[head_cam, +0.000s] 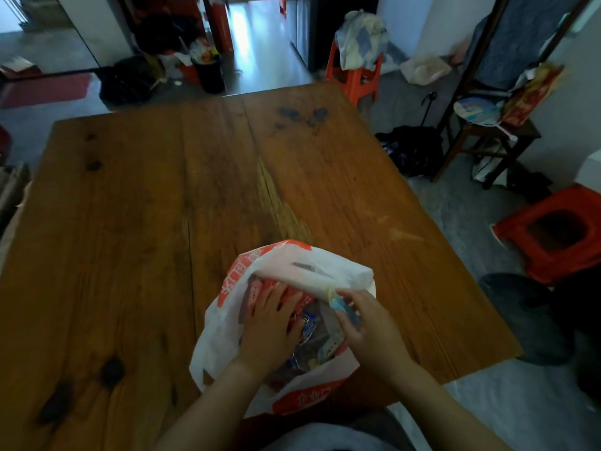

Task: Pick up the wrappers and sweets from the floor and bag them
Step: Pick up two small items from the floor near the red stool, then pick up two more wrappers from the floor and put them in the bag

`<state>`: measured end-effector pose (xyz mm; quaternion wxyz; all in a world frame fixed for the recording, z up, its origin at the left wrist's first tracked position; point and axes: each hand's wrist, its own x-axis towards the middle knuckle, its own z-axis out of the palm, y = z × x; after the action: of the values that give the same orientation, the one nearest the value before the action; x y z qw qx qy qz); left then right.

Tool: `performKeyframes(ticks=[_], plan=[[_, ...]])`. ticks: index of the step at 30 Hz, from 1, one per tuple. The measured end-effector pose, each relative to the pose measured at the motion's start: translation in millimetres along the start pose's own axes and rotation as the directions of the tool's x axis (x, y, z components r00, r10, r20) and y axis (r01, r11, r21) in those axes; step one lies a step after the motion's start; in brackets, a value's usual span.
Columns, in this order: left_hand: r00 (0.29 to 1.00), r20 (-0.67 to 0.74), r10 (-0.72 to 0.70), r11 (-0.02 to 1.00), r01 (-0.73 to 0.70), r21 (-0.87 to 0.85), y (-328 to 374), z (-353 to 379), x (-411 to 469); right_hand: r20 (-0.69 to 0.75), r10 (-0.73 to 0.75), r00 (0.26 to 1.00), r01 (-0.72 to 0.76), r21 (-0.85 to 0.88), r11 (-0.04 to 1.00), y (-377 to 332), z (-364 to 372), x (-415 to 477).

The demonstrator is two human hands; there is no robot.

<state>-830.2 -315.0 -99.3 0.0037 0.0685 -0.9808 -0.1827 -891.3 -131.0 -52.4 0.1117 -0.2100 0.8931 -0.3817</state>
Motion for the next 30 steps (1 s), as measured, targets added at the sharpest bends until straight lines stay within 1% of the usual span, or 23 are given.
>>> performKeyframes(ticks=[3, 6, 8, 11, 15, 18, 21, 23, 25, 27, 28, 30], plan=[[0.998, 0.02, -0.057, 0.997, 0.058, -0.054, -8, 3, -7, -0.001, -0.024, 1.0, 0.024, -0.022, 0.999, -8, 15, 15], [0.997, 0.036, -0.066, 0.994, 0.069, -0.079, -10, 4, -11, 0.015, 0.022, 1.0, -0.021, -0.055, 0.998, -9, 33, 26], [0.998, 0.038, -0.057, 0.994, 0.06, -0.087, -9, 2, -10, 0.049, 0.065, 0.997, -0.06, -0.096, 0.994, -8, 38, 27], [0.999, 0.038, -0.034, 0.997, 0.037, -0.067, -7, -3, -7, 0.089, 0.081, 0.993, -0.071, -0.111, 0.991, -6, 36, 22], [0.999, 0.048, 0.0, 0.999, 0.003, -0.048, 3, -10, -6, 0.086, 0.11, 0.99, -0.104, -0.078, 0.992, -8, 20, 9], [0.997, 0.069, 0.02, 1.0, -0.02, -0.003, 15, -18, -6, 0.083, 0.102, 0.991, -0.095, -0.08, 0.992, -5, 3, -9], [0.991, 0.089, 0.096, 0.995, -0.095, -0.008, 33, -26, -6, 0.061, 0.112, 0.992, -0.107, -0.078, 0.991, 4, -13, -36], [0.98, 0.122, 0.16, 0.987, -0.158, -0.023, 49, -29, -9, 0.039, 0.157, 0.987, -0.152, -0.104, 0.983, 13, -26, -60], [0.959, 0.161, 0.235, 0.971, -0.24, 0.01, 71, -27, -13, -0.006, 0.201, 0.979, -0.2, -0.137, 0.97, 24, -40, -92], [0.93, 0.212, 0.3, 0.952, -0.308, 0.004, 101, -23, -20, -0.066, 0.265, 0.962, -0.272, -0.149, 0.951, 37, -56, -130], [0.91, 0.259, 0.325, 0.943, -0.332, -0.016, 120, -20, -24, -0.099, 0.302, 0.948, -0.314, -0.145, 0.938, 45, -63, -151], [0.853, 0.344, 0.393, 0.911, -0.412, -0.021, 161, -9, -37, -0.164, 0.381, 0.91, -0.402, -0.126, 0.907, 61, -79, -197]])
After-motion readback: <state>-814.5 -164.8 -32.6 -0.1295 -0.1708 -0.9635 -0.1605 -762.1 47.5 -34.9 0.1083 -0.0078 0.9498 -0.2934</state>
